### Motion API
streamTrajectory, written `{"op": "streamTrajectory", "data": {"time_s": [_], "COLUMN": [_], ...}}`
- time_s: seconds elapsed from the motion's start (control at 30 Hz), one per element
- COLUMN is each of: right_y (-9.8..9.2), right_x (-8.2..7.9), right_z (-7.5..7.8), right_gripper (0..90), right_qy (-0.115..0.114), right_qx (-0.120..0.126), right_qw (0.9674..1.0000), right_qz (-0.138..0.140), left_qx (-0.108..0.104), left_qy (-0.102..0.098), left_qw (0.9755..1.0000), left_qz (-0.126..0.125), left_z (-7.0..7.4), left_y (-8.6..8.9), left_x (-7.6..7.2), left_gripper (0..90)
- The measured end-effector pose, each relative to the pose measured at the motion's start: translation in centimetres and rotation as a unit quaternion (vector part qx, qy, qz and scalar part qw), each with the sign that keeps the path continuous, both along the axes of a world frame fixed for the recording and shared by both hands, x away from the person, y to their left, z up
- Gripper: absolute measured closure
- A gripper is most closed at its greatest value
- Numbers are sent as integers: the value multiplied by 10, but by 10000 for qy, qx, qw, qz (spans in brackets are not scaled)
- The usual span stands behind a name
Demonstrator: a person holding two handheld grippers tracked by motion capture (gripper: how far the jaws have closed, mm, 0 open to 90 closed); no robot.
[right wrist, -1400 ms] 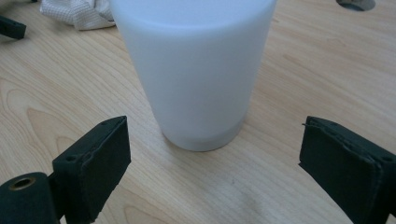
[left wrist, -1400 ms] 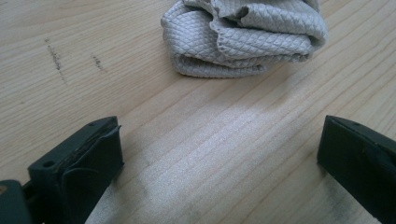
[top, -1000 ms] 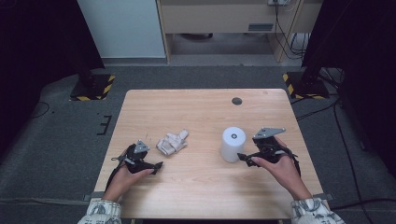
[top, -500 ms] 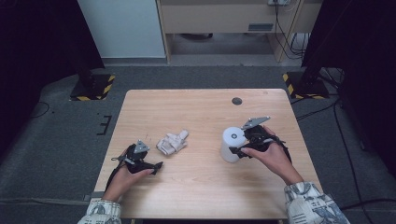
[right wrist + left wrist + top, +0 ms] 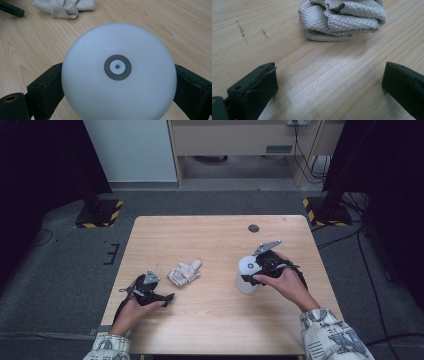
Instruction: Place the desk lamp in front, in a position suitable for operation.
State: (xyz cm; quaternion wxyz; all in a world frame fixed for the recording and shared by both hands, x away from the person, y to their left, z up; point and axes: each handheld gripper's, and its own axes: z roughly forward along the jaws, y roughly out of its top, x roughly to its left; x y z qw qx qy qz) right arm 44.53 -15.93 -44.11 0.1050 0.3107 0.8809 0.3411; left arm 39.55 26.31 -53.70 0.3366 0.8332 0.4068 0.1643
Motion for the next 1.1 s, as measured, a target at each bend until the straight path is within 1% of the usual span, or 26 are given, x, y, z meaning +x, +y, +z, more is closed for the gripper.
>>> {"op": "streamTrajectory", "data": {"time_s": [0.07,0.2,0.23,0.3,0.33,0.4,0.43,0.47,0.57,0.6,0.7,0.73,0.77,0.8,0.83,0.9,0.93,1.1], "right_y": [1,7,7,12,16,18,23,23,31,37,42,47,47,52,54,57,62,72], "right_x": [-1,-8,-8,-12,-16,-19,-23,-23,-30,-34,-38,-42,-42,-46,-48,-50,-54,-60], "right_z": [0,1,1,1,1,1,1,1,1,1,0,-1,-1,-2,-2,-2,-1,-1], "right_gripper": [86,87,87,87,87,87,87,87,87,86,85,84,84,83,83,83,83,83], "right_qy": [14,39,39,56,44,40,55,55,41,55,79,88,88,76,117,100,132,154], "right_qx": [-14,-59,-59,-46,-45,-36,-29,-29,-38,-10,27,55,55,102,100,89,74,60], "right_qw": [10000,9998,9998,9998,9996,9996,9994,9994,9991,9989,9986,9984,9984,9981,9978,9978,9971,9963], "right_qz": [10,162,162,195,266,275,344,344,430,475,516,558,558,596,640,656,740,841], "left_qx": [0,-1,-1,-2,-2,-2,-2,-2,-1,-2,-1,-2,-1,-2,-2,-2,-2,-4], "left_qy": [1,2,2,0,0,0,-1,0,-1,-1,0,0,0,-1,-1,-2,-1,-1], "left_qw": [10000,10000,10000,10000,10000,10000,10000,10000,10000,10000,10000,10000,10000,10000,10000,10000,10000,10000], "left_qz": [0,0,0,1,1,1,0,0,0,-1,-1,-2,-2,-3,-3,-3,-4,-4], "left_z": [0,0,0,0,0,0,0,0,0,0,0,0,0,0,0,0,0,0], "left_y": [0,0,0,0,0,0,0,0,0,0,0,0,0,0,0,0,0,0], "left_x": [0,0,0,0,0,0,0,0,0,0,0,0,0,0,0,0,0,0], "left_gripper": [0,0,0,0,0,0,0,0,0,0,0,0,0,0,0,0,0,0]}}
